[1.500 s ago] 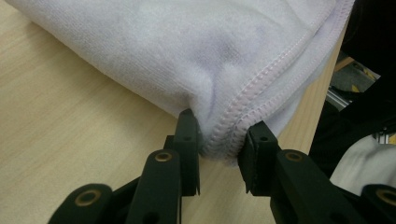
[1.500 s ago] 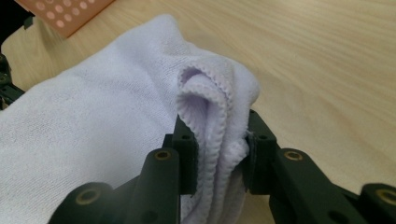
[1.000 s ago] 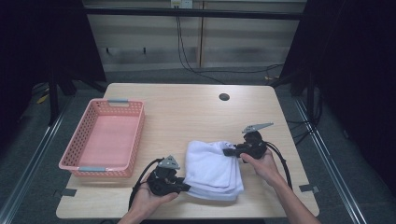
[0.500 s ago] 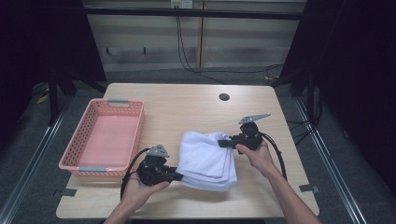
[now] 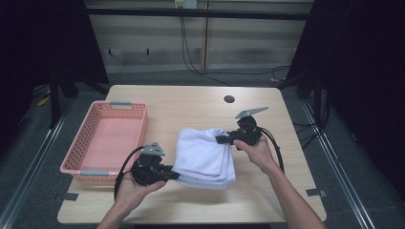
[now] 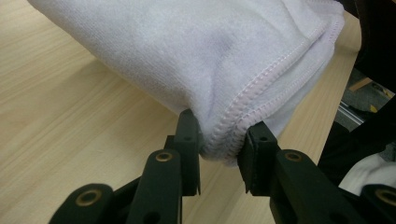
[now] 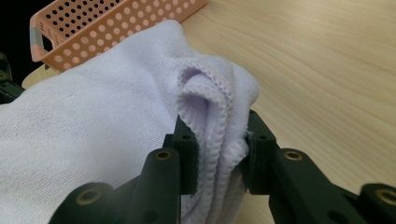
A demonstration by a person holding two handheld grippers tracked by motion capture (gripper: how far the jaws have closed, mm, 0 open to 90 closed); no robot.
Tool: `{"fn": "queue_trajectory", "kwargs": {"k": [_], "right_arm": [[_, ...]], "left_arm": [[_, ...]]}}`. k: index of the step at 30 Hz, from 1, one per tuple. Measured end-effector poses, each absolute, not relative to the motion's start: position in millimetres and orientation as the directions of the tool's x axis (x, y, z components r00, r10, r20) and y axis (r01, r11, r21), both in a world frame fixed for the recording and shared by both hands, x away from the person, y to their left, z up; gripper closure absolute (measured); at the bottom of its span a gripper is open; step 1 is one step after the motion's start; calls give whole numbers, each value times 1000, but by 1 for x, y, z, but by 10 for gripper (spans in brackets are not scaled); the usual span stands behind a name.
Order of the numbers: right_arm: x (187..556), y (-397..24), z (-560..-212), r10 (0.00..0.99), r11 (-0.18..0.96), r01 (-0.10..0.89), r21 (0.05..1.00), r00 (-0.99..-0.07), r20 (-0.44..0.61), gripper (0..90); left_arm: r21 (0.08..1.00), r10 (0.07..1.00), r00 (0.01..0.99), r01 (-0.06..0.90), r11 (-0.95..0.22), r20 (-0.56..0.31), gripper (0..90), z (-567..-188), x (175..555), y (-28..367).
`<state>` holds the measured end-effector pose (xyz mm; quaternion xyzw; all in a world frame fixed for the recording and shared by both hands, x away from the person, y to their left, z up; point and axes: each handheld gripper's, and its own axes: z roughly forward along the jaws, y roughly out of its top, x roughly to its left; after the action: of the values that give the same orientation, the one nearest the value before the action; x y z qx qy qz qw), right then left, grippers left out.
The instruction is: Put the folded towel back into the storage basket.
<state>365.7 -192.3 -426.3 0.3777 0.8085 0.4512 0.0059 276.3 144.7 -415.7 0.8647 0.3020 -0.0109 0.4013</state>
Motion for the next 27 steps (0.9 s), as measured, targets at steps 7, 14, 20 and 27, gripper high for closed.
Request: {"fn": "queue_trajectory", "kwargs": {"k": [7, 14, 20, 27], "right_arm": [[375, -177, -415, 599, 306, 594, 744, -727, 334, 711], [384, -163, -406, 581, 299, 583, 755, -739, 341, 712], [391, -149, -397, 570, 310, 573, 758, -751, 335, 712], [400, -132, -388, 566, 307, 568, 764, -754, 333, 711]], "left_arm": [[694, 524, 811, 535, -482, -261, 715, -405, 280, 160], [701, 542, 805, 531, -477, -241, 715, -395, 280, 173], [700, 559, 798, 532, -476, -226, 714, -386, 282, 185], [713, 582, 779, 544, -443, -233, 715, -382, 286, 202]]}}
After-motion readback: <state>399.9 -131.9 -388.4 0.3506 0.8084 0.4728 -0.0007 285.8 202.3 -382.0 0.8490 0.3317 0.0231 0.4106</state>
